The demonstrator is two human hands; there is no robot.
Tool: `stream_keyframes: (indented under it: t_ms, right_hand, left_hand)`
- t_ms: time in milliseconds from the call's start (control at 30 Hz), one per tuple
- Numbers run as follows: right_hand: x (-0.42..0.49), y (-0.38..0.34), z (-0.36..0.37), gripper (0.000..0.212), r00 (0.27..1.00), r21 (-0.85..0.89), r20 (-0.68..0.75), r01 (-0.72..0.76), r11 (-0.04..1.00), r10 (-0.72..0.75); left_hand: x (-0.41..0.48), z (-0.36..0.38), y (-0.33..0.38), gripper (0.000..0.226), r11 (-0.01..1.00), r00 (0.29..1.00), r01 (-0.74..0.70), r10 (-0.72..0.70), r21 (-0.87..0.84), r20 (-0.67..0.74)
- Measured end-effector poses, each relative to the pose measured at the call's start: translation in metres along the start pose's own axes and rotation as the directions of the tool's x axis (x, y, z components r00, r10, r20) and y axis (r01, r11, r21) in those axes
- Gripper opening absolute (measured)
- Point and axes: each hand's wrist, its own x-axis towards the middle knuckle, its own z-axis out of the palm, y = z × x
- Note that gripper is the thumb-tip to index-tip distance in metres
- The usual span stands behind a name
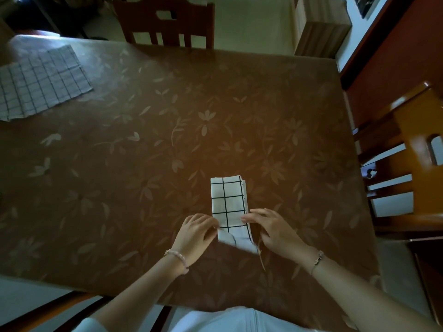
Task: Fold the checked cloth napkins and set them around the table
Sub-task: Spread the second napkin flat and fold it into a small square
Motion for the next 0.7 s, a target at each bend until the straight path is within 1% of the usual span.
stream_keyframes:
  t_ms: [67,133,200,267,333,400,433,500,533,600,700]
  right_hand:
    - [0.003,-0.001,-0.002,0.060,0.992,0.119,-0.009,-0.123,0.985,0.125]
    - [0.006,-0.004,-0.006,0.056,0.976,0.253,-0.004,-0.208,0.945,0.216]
    - [0.009,-0.006,-0.010,0.047,0.967,0.321,0.003,-0.243,0.915,0.256]
    - [0.016,-0.008,-0.009,0.035,0.957,0.292,-0.010,-0.273,0.917,0.289]
    - [0.023,-0.010,-0.007,0.030,0.943,0.235,-0.059,-0.306,0.922,0.328]
    - [0.030,-0.013,-0.006,0.029,0.927,0.204,-0.112,-0.332,0.921,0.358]
    - [0.033,-0.014,-0.007,0.029,0.921,0.190,-0.128,-0.342,0.920,0.368]
    - [0.038,-0.017,-0.006,0.029,0.909,0.175,-0.164,-0.356,0.918,0.384]
    - [0.040,-0.018,-0.005,0.029,0.901,0.172,-0.188,-0.362,0.916,0.391]
    - [0.043,-0.019,-0.002,0.030,0.888,0.167,-0.238,-0.361,0.917,0.393]
    - [0.050,-0.018,0.000,0.035,0.885,0.113,-0.300,-0.338,0.934,0.357]
  left_hand:
    - [0.009,-0.006,0.000,0.014,0.964,0.976,0.216,-0.209,-0.152,0.061]
    - [0.017,-0.011,0.000,0.017,0.898,0.934,0.356,-0.331,-0.257,0.136]
    - [0.025,-0.014,0.001,0.016,0.858,0.909,0.415,-0.380,-0.302,0.171]
    - [0.033,-0.012,-0.002,0.015,0.827,0.887,0.462,-0.421,-0.321,0.192]
    - [0.039,-0.008,-0.005,0.012,0.797,0.858,0.514,-0.473,-0.316,0.201]
    - [0.045,-0.005,-0.005,0.010,0.784,0.834,0.552,-0.517,-0.284,0.194]
    - [0.047,-0.005,-0.005,0.010,0.798,0.832,0.555,-0.527,-0.235,0.177]
    - [0.051,-0.005,0.000,0.015,0.843,0.848,0.528,-0.519,-0.103,0.104]
    - [0.054,-0.005,0.002,0.017,0.857,0.860,0.511,-0.507,-0.067,0.061]
    - [0.059,-0.004,0.005,0.018,0.864,0.866,0.499,-0.499,-0.057,0.018]
    - [0.066,-0.001,0.003,0.014,0.855,0.860,0.508,-0.510,-0.100,0.010]
